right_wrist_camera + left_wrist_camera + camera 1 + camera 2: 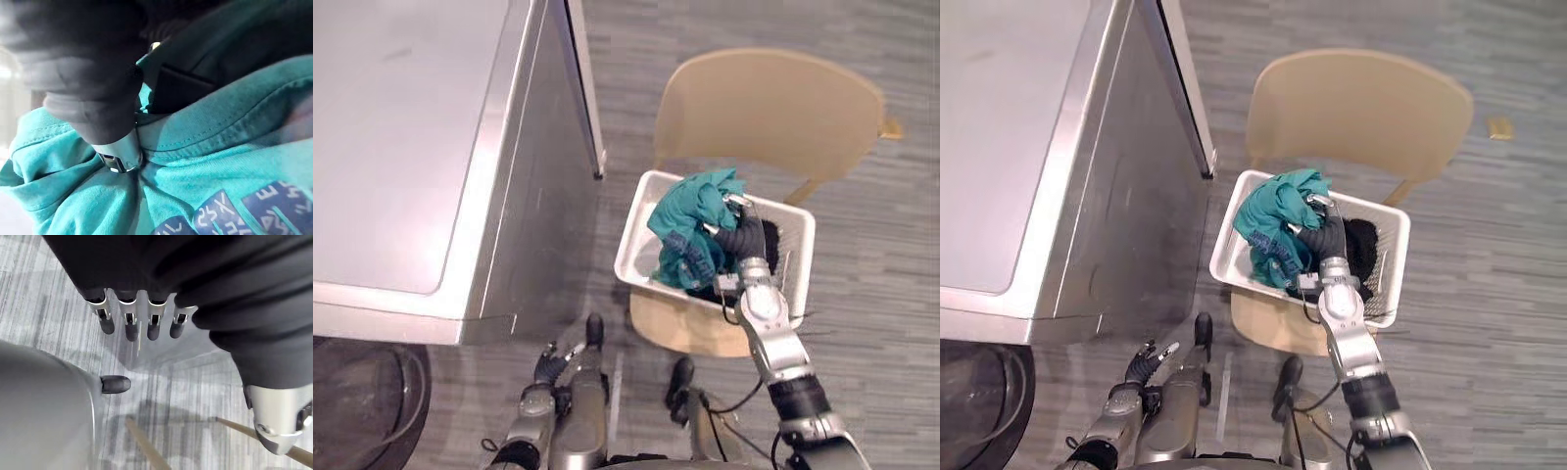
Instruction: Pick up the laundry basket with both hands and put the clothes into the washing machine.
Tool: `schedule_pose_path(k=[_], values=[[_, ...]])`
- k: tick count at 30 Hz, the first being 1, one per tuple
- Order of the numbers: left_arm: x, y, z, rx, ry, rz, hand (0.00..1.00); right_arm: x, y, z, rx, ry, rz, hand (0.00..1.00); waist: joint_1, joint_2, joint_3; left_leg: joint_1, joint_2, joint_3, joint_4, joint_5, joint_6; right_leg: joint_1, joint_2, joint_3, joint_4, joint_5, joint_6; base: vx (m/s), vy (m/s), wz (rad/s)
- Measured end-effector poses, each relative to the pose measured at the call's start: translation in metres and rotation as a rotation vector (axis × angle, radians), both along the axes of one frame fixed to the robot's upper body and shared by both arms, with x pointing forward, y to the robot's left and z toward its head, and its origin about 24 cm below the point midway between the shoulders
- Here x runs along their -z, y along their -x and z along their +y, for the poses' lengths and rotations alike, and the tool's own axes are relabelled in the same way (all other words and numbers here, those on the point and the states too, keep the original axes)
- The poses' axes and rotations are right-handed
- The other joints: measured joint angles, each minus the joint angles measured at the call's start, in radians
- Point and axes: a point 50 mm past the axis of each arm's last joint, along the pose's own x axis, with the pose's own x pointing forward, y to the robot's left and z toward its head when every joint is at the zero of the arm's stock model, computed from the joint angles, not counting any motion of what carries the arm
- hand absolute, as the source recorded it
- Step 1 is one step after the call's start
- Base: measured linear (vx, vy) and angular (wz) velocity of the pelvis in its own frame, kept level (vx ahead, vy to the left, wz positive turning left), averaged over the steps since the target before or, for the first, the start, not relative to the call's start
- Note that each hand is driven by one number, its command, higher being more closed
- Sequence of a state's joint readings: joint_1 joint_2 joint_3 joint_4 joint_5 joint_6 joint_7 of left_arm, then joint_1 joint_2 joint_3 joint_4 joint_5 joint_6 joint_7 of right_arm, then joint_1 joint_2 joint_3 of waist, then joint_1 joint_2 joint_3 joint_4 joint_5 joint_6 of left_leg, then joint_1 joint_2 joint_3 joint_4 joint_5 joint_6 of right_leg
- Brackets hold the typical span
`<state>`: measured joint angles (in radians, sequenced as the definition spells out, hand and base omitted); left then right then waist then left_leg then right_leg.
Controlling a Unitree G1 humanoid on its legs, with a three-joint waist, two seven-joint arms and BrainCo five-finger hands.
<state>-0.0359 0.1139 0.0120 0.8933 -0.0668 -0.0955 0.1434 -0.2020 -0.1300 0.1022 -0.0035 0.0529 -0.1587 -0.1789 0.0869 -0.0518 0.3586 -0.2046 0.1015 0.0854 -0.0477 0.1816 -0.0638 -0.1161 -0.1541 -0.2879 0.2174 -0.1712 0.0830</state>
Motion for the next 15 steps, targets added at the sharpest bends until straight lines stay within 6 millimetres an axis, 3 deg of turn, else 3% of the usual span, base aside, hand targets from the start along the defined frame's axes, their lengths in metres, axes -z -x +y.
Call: schedule_pose_path(k=[2, 5, 9, 13, 15], values=[[0.007, 0.017, 0.005, -0.006, -0.001, 0.042, 0.0, 0.001, 0.012, 0.002, -0.043, -0.056, -0.017, 1.0, -0.018, -0.007, -0.05, 0.047, -0.002, 0.016, -0.025, 0.0, 0.0, 0.041, 0.002, 0.017, -0.029, 0.011, 0.008, 0.07, -0.008, -0.16], [0.009, 0.033, 0.011, -0.041, -0.002, 0.059, 0.0, 0.003, 0.024, 0.001, -0.092, -0.103, -0.019, 1.0, -0.018, -0.008, -0.088, 0.107, 0.002, 0.053, -0.041, -0.009, -0.006, 0.082, 0.009, 0.053, -0.056, 0.035, 0.008, 0.04, 0.008, -0.31], [0.009, 0.04, 0.014, -0.035, 0.005, 0.057, 0.0, 0.012, 0.034, 0.001, -0.127, -0.12, 0.0, 1.0, -0.022, -0.005, -0.106, 0.131, 0.004, 0.082, -0.04, -0.014, -0.008, 0.088, 0.009, 0.088, -0.046, 0.039, 0.01, -0.02, 0.011, -0.3], [0.002, 0.028, 0.012, 0.004, -0.003, 0.008, 0.0, 0.013, 0.036, -0.001, -0.12, -0.085, 0.006, 1.0, -0.049, 0.002, -0.103, 0.021, 0.001, 0.018, 0.091, -0.049, 0.019, 0.016, -0.002, 0.137, 0.079, 0.041, 0.028, -0.09, 0.056, 0.45], [-0.009, 0.011, 0.012, 0.016, -0.01, -0.067, 0.0, 0.014, 0.036, -0.002, -0.094, -0.088, 0.004, 1.0, -0.048, 0.003, -0.101, -0.024, -0.021, -0.061, 0.141, -0.052, 0.037, -0.013, -0.004, 0.237, 0.421, -0.089, 0.053, -0.09, -0.046, 1.28]])
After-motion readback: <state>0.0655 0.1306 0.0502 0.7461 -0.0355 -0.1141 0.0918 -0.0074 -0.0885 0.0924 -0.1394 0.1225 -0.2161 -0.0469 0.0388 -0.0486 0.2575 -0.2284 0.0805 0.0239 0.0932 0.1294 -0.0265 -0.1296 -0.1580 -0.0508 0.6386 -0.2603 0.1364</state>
